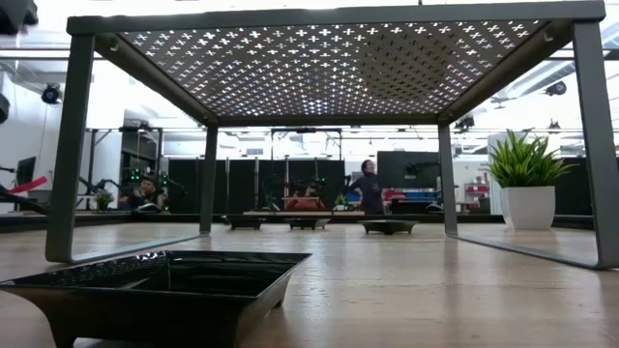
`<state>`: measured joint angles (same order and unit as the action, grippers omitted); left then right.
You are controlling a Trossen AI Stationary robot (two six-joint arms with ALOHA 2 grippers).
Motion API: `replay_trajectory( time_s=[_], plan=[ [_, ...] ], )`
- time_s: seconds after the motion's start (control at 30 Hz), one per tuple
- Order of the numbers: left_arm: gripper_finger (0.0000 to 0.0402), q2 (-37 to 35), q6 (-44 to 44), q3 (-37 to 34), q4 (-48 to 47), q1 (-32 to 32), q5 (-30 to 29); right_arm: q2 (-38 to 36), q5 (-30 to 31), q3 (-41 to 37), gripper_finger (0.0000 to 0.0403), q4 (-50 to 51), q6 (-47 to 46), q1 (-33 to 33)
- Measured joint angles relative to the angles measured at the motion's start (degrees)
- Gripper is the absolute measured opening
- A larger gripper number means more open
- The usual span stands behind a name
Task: Pick & Place Mini shaped plates
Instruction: Stack the black distorted square plate on top of the black distorted square plate on the shelf
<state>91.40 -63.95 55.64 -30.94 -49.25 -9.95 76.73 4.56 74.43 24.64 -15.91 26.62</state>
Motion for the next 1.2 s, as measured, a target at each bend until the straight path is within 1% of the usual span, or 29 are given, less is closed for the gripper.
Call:
replay_trajectory(
  time_s=[0.27,0.33,0.4,0.43,0.5,0.6,0.83,0.9,0.97,1.03,1.17,1.2],
  plan=[
    [0.0,-2.6,4.2,5.6,-0.1,-0.8,-0.5,0.0,0.0,-0.1,0.005,0.1,-0.2,0.0],
    [0.0,-3.5,7.1,7.4,-0.3,-1.2,-1.9,0.0,0.0,-0.5,0.005,0.2,-0.9,0.0],
    [0.0,-4.5,10.5,9.1,-0.3,-1.2,-5.0,0.0,0.0,-1.0,0.005,0.3,-2.0,0.0],
    [0.0,-5.0,12.3,9.8,-0.3,-1.2,-7.3,0.0,0.0,-1.3,0.005,0.3,-2.4,0.0],
    [0.0,-6.0,16.0,11.0,-0.4,-1.3,-13.5,0.0,0.0,-1.8,0.005,0.4,-3.0,0.0],
    [0.0,-7.3,20.8,11.9,-0.3,-1.4,-25.3,0.0,0.0,-1.9,0.0049,0.4,-3.2,0.0],
    [0.0,-9.6,28.7,14.4,0.6,-1.4,-51.2,0.0,0.1,-1.9,0.0048,0.0,-2.1,0.0],
    [0.0,-9.7,33.3,14.7,3.6,-1.4,-58.8,0.0,0.8,-2.0,0.0048,-0.1,-1.0,0.0],
    [0.0,-9.6,37.9,14.5,8.9,-1.4,-66.1,0.0,3.7,-2.0,0.0047,-0.6,0.4,0.0],
    [0.0,-9.6,42.0,14.5,13.1,-0.7,-70.2,0.0,7.1,-2.0,0.0044,-1.6,2.1,0.0],
    [0.0,-9.9,52.1,14.6,19.7,2.1,-71.6,0.0,12.4,-2.0,0.0044,-5.2,7.2,-0.1],
    [0.0,-9.9,54.3,14.6,21.2,2.9,-72.8,0.0,13.6,-2.1,0.0045,-6.5,8.5,-0.1]
  ],
)
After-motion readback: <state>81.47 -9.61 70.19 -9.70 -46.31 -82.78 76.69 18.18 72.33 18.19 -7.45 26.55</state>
